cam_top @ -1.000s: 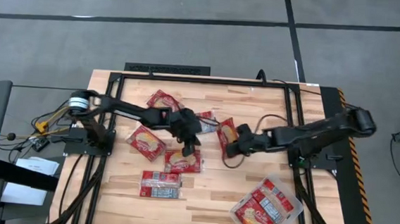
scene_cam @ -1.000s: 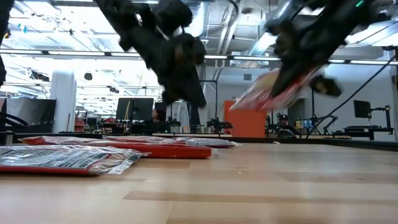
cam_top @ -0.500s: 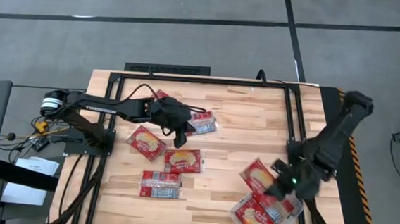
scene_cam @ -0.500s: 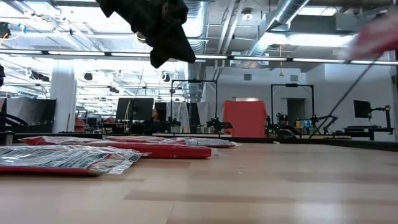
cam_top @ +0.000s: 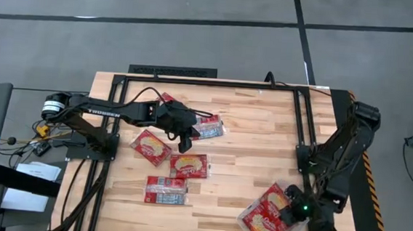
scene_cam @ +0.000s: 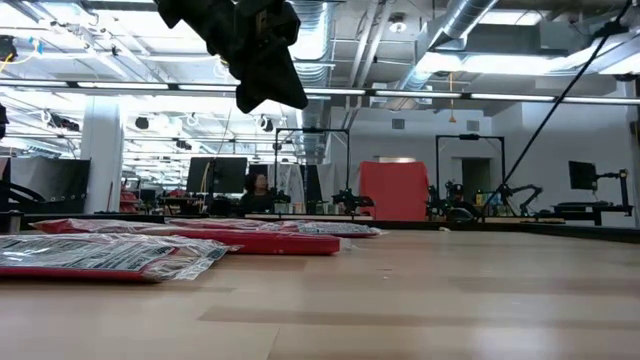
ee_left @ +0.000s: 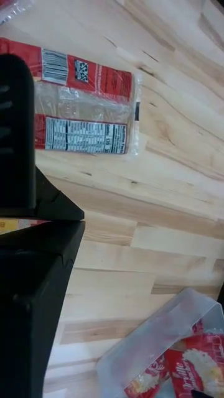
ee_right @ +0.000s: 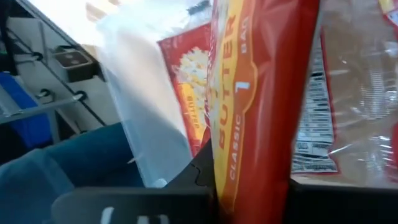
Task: Sort popcorn bags into baskets
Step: Put the red popcorn bag into the transparent bin
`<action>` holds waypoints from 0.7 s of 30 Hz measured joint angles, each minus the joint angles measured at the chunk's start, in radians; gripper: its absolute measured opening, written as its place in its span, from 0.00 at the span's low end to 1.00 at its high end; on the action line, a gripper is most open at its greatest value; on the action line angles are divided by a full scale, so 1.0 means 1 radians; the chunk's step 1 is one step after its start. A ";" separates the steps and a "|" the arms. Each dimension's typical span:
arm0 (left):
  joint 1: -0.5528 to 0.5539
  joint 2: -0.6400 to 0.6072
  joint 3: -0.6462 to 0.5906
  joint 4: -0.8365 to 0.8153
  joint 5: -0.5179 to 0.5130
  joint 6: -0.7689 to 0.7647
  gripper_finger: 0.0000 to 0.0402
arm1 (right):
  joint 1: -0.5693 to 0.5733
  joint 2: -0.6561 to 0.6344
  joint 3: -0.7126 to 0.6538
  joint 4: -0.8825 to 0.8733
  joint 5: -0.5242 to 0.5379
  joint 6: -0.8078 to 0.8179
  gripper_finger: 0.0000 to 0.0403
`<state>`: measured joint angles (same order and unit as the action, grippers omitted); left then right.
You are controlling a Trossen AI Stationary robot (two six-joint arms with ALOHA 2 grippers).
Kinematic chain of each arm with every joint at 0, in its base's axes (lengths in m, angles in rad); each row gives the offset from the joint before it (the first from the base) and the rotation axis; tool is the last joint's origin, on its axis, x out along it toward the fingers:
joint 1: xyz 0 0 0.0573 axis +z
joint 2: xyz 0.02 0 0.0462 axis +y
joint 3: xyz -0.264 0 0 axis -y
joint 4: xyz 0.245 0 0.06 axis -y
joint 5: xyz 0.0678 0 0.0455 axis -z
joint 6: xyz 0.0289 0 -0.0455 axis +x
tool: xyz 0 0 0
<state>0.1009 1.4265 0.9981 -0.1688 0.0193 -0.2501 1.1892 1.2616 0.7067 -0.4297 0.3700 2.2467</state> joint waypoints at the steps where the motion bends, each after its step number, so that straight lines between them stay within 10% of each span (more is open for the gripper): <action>1: 0.000 0.000 0.000 0.000 0.000 0.000 0.00 | 0.005 0.004 0.000 -0.004 -0.006 0.000 0.11; 11: 0.000 0.000 0.000 0.002 -0.009 -0.009 0.00 | -0.019 -0.013 0.000 -0.072 -0.097 -0.015 0.10; 21: 0.000 0.000 0.000 0.002 -0.009 -0.009 0.00 | -0.061 -0.013 0.000 -0.115 -0.168 -0.023 0.33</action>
<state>0.1009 1.4261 0.9981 -0.1665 0.0106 -0.2588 1.1286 1.2488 0.7067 -0.5447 0.2016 2.2241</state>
